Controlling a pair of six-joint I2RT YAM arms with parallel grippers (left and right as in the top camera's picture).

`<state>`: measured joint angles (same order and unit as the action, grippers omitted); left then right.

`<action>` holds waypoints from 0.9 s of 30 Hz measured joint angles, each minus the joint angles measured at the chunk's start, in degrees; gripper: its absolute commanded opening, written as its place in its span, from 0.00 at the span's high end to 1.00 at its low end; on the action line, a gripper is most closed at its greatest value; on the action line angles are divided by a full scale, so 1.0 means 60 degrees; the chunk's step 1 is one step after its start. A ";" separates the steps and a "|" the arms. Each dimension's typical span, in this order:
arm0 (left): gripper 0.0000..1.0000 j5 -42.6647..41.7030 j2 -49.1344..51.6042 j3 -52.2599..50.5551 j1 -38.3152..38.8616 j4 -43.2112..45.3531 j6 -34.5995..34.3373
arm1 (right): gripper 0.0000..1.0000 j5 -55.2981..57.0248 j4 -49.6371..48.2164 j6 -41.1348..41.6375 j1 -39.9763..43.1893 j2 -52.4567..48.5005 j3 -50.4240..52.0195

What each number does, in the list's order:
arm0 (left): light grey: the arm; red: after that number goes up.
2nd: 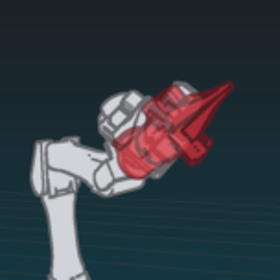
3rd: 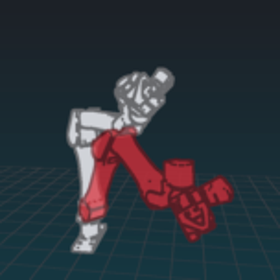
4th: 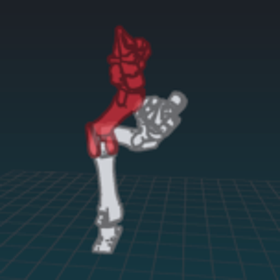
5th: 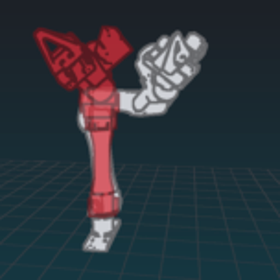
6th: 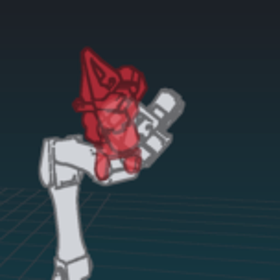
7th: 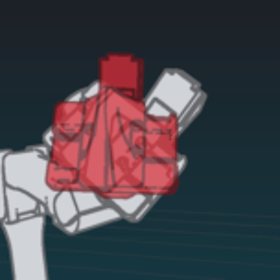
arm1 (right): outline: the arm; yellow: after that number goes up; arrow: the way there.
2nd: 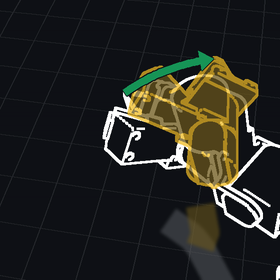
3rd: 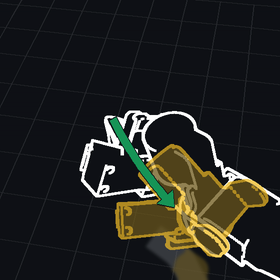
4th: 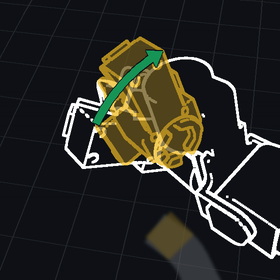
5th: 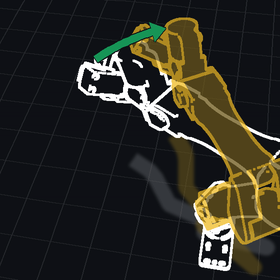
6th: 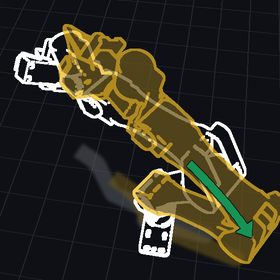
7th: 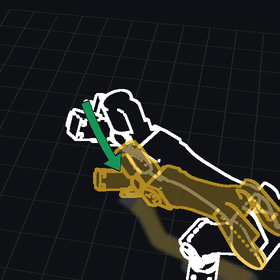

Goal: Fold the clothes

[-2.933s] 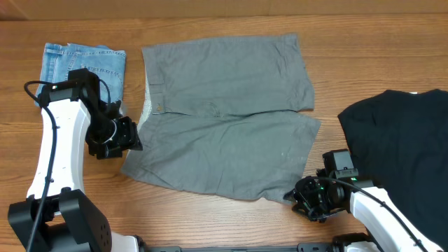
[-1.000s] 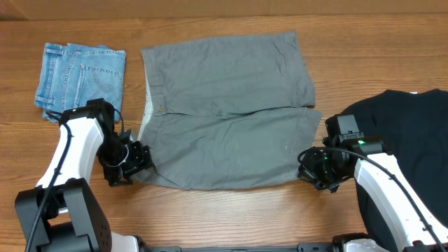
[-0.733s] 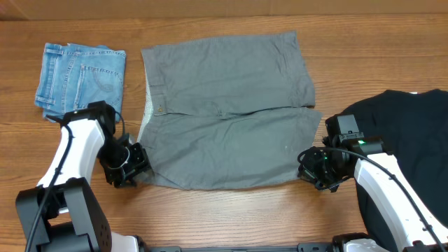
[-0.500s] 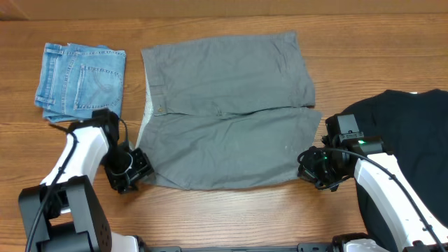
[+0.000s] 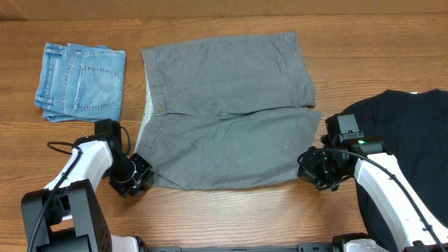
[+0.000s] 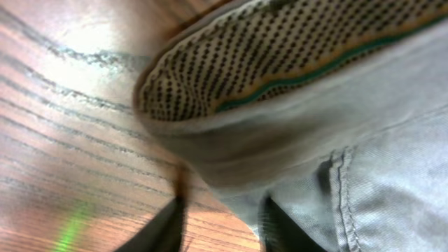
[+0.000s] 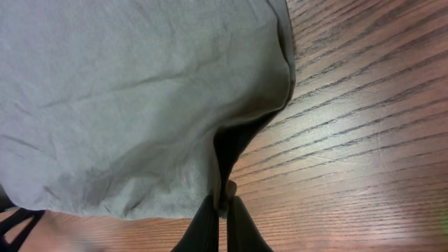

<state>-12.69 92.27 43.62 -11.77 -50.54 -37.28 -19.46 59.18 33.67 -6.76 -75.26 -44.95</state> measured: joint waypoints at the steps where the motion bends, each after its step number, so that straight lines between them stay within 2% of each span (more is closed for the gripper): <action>1: 0.81 0.0004 -0.0004 -0.0007 0.0000 0.0040 -0.0025 | 0.96 0.0000 0.0000 -0.0011 0.0004 0.0000 0.0000; 10: 0.87 0.0040 -0.0004 -0.0007 0.0000 0.0197 0.0011 | 0.96 0.0000 -0.0040 -0.0047 0.0000 0.0000 0.0000; 11: 0.73 0.0040 -0.0007 -0.0007 0.0000 0.0204 0.0033 | 0.96 0.0000 -0.0040 -0.0055 0.0004 0.0000 0.0000; 12: 0.66 0.0044 -0.0011 -0.0004 0.0000 0.0208 0.0069 | 0.96 -0.0004 -0.0040 -0.0062 0.0004 0.0000 0.0000; 13: 0.50 0.0004 -0.0015 0.0004 0.0000 0.0200 0.0138 | 0.96 0.0000 -0.0040 -0.0058 0.0004 0.0000 0.0000; 15: 0.36 0.0036 -0.0022 0.0091 0.0004 0.0215 0.0251 | 0.96 0.0000 -0.0040 -0.0066 0.0000 0.0000 0.0000; 17: 0.29 0.0080 -0.0036 0.0149 -0.0044 0.0237 0.0259 | 0.96 0.0004 -0.0040 -0.0076 0.0004 0.0000 0.0000; 19: 0.34 0.0138 -0.0058 0.0160 -0.0200 0.0284 0.0266 | 0.96 0.0004 -0.0040 -0.0076 0.0004 0.0000 0.0000; 25: 0.58 0.0419 -0.0066 0.0160 -0.0812 0.0390 0.0441 | 0.96 0.0004 -0.0036 -0.0087 0.0004 0.0000 0.0000; 27: 0.62 0.0612 -0.0066 0.0157 -0.0816 0.0379 0.0495 | 0.96 0.0004 -0.0040 -0.0080 0.0004 0.0000 0.0000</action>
<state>-9.02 91.88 44.56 -16.67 -48.27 -34.30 -19.44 58.94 33.19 -6.74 -75.26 -44.95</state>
